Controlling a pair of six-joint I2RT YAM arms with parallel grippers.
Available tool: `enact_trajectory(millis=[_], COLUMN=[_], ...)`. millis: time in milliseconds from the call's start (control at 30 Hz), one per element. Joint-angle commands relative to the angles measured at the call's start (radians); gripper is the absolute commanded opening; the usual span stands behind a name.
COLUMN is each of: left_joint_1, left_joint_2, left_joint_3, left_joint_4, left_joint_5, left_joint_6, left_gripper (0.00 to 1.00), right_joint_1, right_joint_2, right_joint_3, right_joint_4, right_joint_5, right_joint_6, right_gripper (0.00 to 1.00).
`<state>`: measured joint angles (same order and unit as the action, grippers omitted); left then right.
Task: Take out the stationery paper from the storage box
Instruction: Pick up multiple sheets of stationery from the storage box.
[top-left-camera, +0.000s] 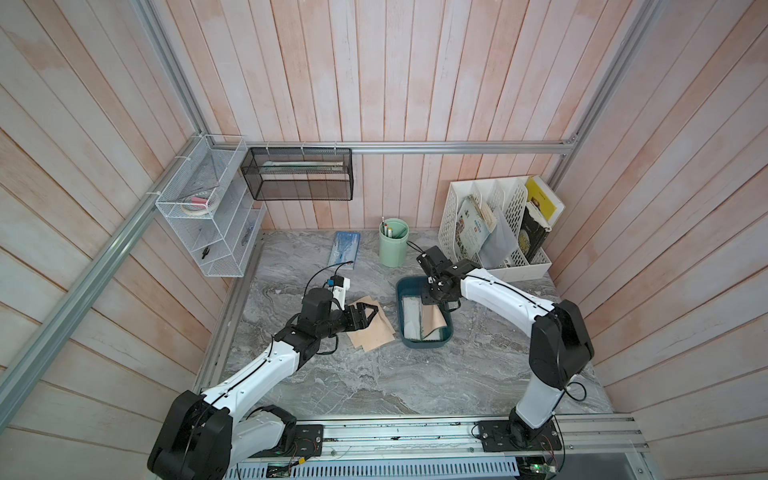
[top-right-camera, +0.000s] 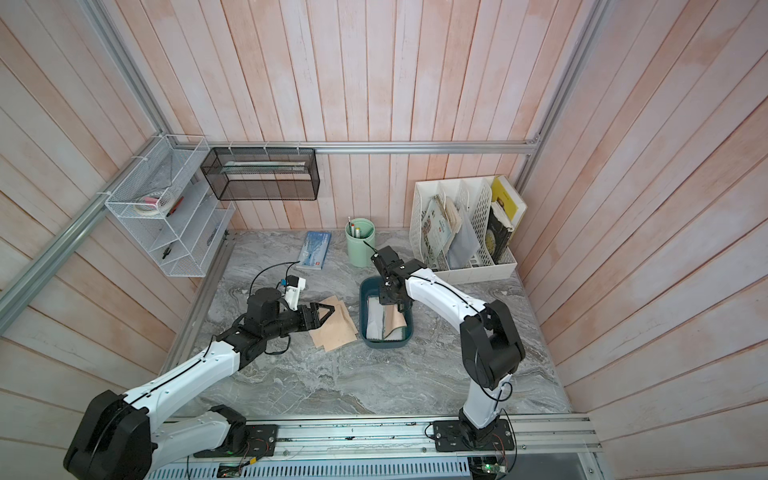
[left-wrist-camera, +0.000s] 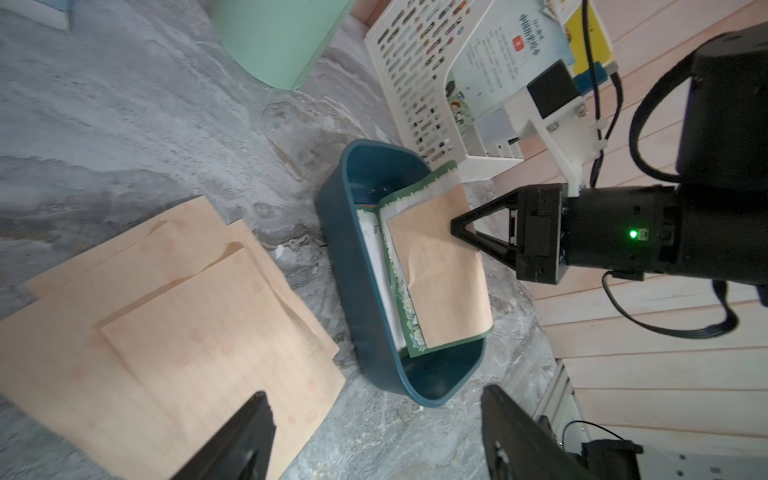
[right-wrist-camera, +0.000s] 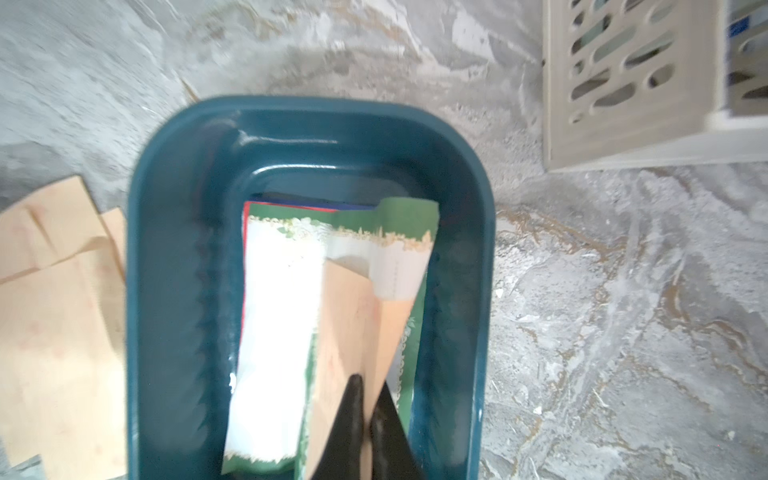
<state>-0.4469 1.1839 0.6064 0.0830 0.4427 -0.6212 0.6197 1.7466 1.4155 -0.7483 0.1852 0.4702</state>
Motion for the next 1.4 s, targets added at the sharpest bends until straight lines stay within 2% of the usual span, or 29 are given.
enact_trajectory(millis=[0,200,367,467,600,667,733,800,933,1067,1367], left_joint_1=[0.002,0.002,0.003,0.002,0.002,0.002,0.002,0.002,0.003,0.002,0.002], left_joint_2=[0.038,0.097,0.110,0.104,0.095,0.091,0.086,0.083,0.086,0.090,0.114], left_joint_3=[0.006,0.021,0.021,0.017,0.016,0.015,0.011,0.008,0.005,0.001,0.001], left_joint_4=[0.154,0.233,0.253,0.249,0.230,0.226,0.225,0.225,0.227,0.236,0.250], left_joint_5=[0.116,0.159,0.169,0.166,0.159,0.158,0.156,0.152,0.154,0.154,0.161], left_joint_6=[-0.032,-0.073,-0.087,-0.087,-0.078,-0.077,-0.077,-0.078,-0.078,-0.083,-0.088], left_gripper=[0.81,0.81,0.81,0.81,0.81,0.81,0.81,0.81,0.82,0.81,0.81], right_joint_1=[0.006,0.003,-0.005,-0.009,-0.008,-0.010,-0.010,-0.010,-0.010,-0.010,-0.010], right_joint_2=[-0.042,-0.064,-0.039,-0.011,0.007,0.010,0.017,0.029,0.036,0.034,0.042], right_joint_3=[0.019,-0.009,-0.054,-0.062,-0.066,-0.065,-0.060,-0.051,-0.055,-0.063,-0.059], right_joint_4=[-0.023,0.007,0.047,0.046,0.053,0.055,0.043,0.026,0.016,0.023,-0.019], right_joint_5=[0.006,-0.014,-0.038,-0.035,-0.044,-0.040,-0.024,-0.018,-0.012,-0.023,0.019], right_joint_6=[-0.013,-0.036,-0.042,-0.044,-0.051,-0.050,-0.047,-0.047,-0.045,-0.049,-0.037], right_gripper=[0.08,0.12,0.22,0.21,0.10,0.10,0.20,0.23,0.23,0.12,0.13])
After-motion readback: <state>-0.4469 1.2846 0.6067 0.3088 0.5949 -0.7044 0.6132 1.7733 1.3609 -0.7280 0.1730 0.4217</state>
